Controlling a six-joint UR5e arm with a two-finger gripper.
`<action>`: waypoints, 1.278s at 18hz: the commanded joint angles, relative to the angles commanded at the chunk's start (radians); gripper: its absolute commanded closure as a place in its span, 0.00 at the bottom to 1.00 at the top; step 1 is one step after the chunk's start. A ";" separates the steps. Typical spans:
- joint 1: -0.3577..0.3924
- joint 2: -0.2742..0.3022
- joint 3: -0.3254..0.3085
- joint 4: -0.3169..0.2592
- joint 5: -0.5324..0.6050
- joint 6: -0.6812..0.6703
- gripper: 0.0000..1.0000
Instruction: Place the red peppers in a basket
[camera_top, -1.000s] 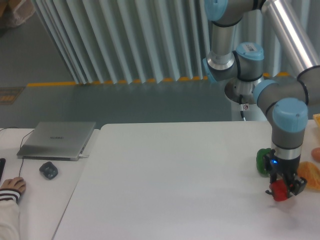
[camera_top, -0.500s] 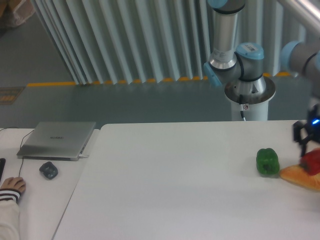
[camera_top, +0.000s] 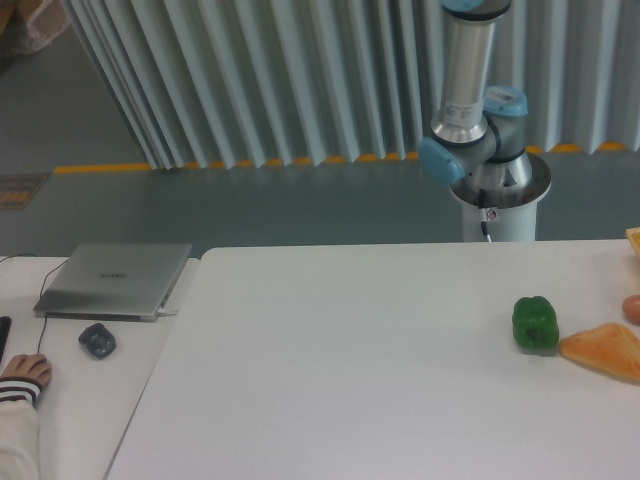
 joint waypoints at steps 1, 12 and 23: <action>0.032 -0.025 0.002 0.018 0.012 0.121 0.46; 0.042 -0.120 -0.001 0.156 0.112 0.339 0.09; -0.185 0.024 -0.012 0.034 0.215 0.354 0.00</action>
